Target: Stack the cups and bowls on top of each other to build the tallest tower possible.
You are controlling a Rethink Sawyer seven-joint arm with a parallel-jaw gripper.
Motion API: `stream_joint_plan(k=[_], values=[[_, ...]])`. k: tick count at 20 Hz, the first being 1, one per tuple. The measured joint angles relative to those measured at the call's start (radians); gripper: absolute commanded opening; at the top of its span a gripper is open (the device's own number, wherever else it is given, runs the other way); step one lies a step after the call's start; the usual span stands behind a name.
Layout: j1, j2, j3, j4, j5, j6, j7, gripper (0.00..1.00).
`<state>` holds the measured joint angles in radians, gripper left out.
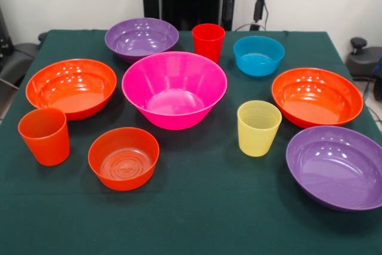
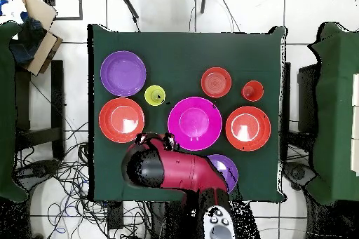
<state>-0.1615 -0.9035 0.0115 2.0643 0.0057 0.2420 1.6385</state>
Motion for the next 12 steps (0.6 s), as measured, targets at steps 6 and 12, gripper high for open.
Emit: stream_joint_plan(k=[6,12], values=[[-0.007,0.097,0.009,-0.066,0.000,-0.050,0.000,1.00],[-0.008,0.150,0.012,-0.091,0.000,-0.067,0.000,1.00]])
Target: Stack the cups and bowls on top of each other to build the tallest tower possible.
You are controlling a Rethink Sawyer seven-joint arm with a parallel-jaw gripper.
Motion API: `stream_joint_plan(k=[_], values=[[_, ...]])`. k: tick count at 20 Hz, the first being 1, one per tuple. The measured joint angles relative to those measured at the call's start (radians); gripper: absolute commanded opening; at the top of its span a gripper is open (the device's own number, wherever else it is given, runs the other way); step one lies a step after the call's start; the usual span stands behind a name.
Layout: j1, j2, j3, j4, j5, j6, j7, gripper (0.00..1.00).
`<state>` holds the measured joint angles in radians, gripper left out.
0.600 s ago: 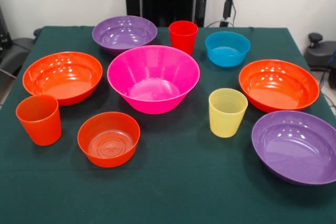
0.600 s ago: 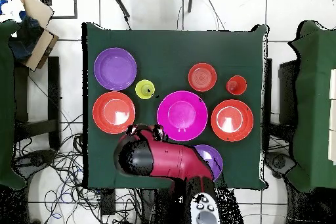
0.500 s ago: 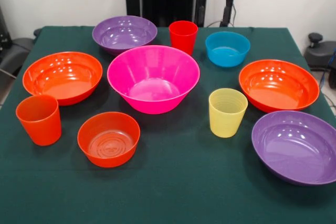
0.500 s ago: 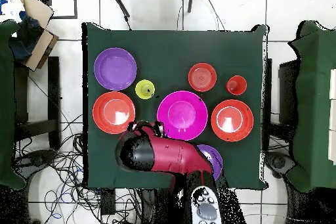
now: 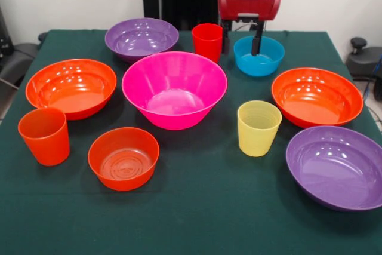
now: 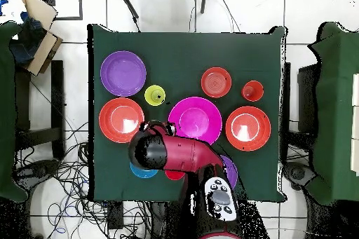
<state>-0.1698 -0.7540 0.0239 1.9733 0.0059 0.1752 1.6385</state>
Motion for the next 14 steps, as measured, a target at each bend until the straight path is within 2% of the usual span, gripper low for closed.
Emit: stream_joint_plan(k=[14], values=[[-0.006,-0.008,0.030,0.029,0.000,0.000,0.000,1.00]])
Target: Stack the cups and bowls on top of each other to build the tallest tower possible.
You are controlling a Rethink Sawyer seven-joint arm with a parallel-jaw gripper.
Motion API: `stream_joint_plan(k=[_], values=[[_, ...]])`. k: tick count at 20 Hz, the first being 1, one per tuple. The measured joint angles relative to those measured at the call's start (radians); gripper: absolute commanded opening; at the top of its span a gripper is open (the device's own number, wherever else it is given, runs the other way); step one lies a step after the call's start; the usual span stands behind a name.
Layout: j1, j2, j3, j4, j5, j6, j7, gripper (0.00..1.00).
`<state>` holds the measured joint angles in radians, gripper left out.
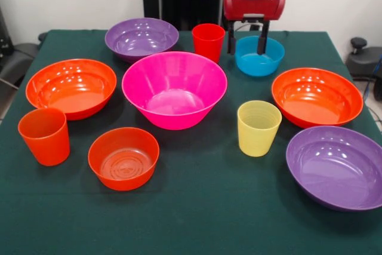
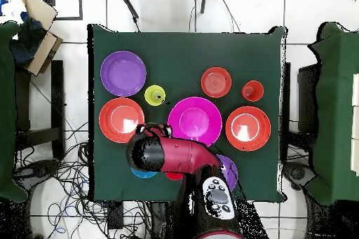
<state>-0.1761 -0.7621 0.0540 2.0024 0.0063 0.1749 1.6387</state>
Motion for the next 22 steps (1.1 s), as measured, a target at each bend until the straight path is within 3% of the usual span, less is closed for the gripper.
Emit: stream_joint_plan(k=[11,22], values=[[0.051,-0.034,0.014,0.121,0.000,-0.058,0.048,1.00],[0.112,0.128,0.012,0.145,-0.020,-0.356,0.150,1.00]])
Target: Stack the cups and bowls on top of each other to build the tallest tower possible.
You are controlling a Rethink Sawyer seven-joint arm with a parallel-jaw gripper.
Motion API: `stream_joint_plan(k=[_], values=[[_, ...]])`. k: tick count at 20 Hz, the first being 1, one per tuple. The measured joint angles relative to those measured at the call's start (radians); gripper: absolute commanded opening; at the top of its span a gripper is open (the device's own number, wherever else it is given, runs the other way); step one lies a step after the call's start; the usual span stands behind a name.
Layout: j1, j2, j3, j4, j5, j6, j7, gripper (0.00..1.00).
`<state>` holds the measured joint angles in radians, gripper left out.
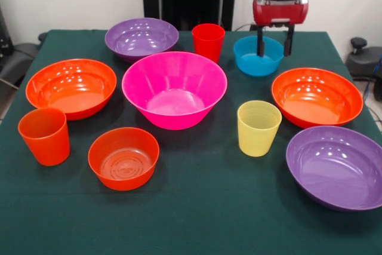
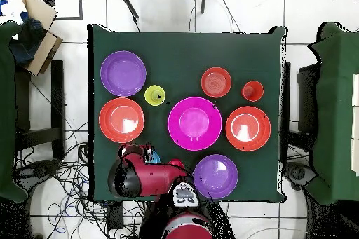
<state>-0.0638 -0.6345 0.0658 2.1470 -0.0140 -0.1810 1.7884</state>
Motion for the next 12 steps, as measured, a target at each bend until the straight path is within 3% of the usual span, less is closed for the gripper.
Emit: stream_joint_plan(k=[5,12], values=[[0.022,0.074,0.000,0.001,-0.010,-0.048,0.026,1.00],[0.025,0.090,-0.001,0.017,-0.014,-0.048,0.027,1.00]])
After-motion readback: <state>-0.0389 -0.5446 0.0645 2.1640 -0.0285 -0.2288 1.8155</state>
